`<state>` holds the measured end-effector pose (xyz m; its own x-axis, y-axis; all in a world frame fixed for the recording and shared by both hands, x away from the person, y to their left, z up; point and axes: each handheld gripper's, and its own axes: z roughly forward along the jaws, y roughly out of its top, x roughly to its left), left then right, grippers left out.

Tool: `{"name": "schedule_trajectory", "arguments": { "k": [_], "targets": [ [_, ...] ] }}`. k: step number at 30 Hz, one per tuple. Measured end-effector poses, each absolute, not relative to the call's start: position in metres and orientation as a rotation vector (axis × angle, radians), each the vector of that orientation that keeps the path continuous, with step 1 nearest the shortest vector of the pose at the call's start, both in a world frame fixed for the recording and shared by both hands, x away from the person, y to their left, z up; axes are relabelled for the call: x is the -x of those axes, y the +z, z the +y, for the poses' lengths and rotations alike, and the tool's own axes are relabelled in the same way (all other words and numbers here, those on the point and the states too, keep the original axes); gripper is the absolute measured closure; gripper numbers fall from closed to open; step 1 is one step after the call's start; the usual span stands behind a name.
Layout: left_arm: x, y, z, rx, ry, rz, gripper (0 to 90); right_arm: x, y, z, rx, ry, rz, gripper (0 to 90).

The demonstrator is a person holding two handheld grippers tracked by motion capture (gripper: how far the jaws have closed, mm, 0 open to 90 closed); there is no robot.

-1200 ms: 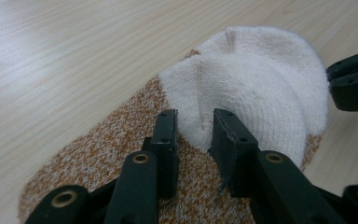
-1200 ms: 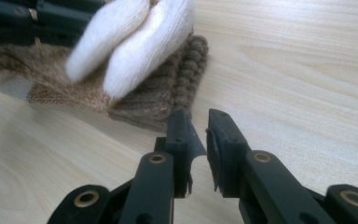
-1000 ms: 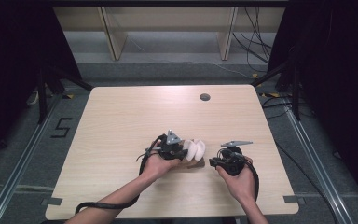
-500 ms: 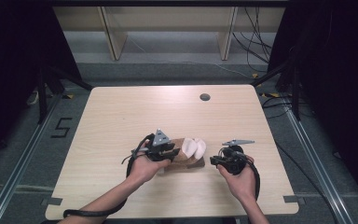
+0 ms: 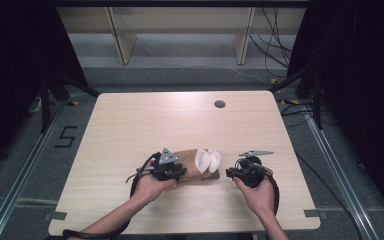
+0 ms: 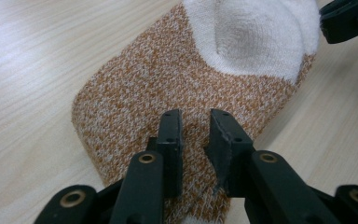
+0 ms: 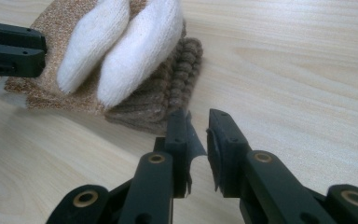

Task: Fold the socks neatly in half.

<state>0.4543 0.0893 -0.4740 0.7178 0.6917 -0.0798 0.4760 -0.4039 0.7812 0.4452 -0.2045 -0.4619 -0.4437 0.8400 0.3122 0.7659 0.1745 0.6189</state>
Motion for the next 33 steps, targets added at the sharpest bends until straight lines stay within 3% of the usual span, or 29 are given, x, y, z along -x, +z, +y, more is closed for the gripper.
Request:
{"name": "schedule_trajectory", "arguments": {
  "k": [9, 18, 33],
  "targets": [
    [-0.455, -0.457, 0.102, -2.001, 0.407, 0.835, 47.7, -0.446, -0.459, -0.211, -1.587, 1.148, 2.279, 72.4],
    [-0.458, -0.446, 0.123, -2.082, 0.498, 0.773, 33.6, -0.446, -0.460, -0.216, -1.638, 1.105, 2.234, 62.0],
    [-0.450, -0.442, 0.193, -2.035, 0.652, 0.814, 31.3, -0.437, -0.457, -0.228, -1.562, 1.155, 2.185, 46.4]
  ]
}}
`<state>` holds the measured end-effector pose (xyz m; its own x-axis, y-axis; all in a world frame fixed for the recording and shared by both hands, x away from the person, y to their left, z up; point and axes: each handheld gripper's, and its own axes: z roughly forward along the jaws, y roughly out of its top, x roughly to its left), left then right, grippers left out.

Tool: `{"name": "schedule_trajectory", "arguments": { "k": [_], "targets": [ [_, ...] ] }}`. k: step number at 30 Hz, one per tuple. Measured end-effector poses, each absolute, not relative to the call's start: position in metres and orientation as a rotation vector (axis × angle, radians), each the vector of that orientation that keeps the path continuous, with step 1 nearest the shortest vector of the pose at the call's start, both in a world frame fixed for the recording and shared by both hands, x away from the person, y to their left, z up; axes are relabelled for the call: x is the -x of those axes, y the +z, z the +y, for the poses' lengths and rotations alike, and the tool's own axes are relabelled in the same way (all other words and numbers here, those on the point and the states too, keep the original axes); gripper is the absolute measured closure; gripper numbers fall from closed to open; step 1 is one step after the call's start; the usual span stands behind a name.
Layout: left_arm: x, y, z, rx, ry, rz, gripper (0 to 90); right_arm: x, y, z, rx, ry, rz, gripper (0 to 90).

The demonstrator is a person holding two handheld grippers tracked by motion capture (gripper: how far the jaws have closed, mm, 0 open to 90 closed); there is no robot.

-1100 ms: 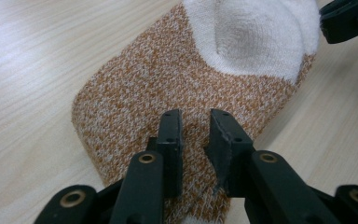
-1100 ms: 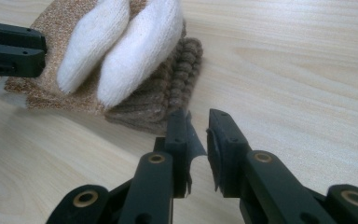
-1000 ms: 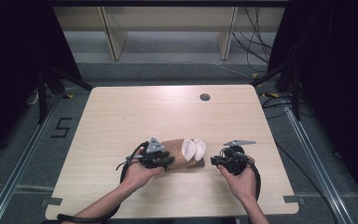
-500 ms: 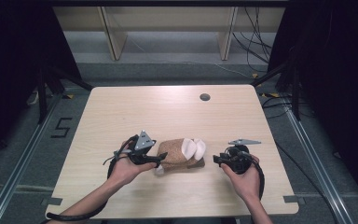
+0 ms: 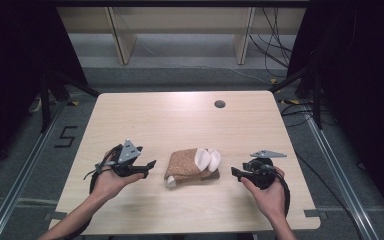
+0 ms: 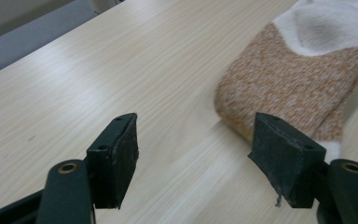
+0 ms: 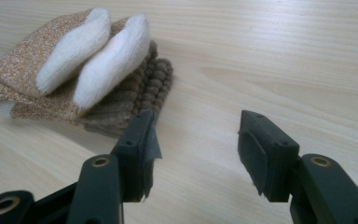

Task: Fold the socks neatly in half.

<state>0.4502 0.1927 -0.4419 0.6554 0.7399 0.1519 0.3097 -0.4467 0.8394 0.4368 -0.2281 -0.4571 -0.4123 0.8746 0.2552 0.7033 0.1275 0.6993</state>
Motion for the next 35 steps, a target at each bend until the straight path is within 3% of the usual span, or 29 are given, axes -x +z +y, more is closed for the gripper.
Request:
{"name": "schedule_trajectory", "arguments": {
  "k": [8, 20, 26, 35],
  "targets": [
    [-0.442, -0.460, 0.238, -1.955, 0.679, 0.899, 31.2, -0.429, -0.463, -0.249, -1.529, 1.110, 2.191, 43.1],
    [-0.434, -0.486, 0.275, -1.901, 0.662, 0.961, 29.9, -0.414, -0.474, -0.279, -1.581, 1.093, 2.100, 40.2],
    [-0.431, -0.494, 0.283, -1.854, 0.665, 1.023, 29.9, -0.407, -0.482, -0.288, -1.592, 1.119, 2.016, 39.0],
    [-0.429, -0.494, 0.276, -1.869, 0.681, 0.984, 30.0, -0.406, -0.486, -0.292, -1.608, 1.162, 1.953, 37.0]
  ]
}}
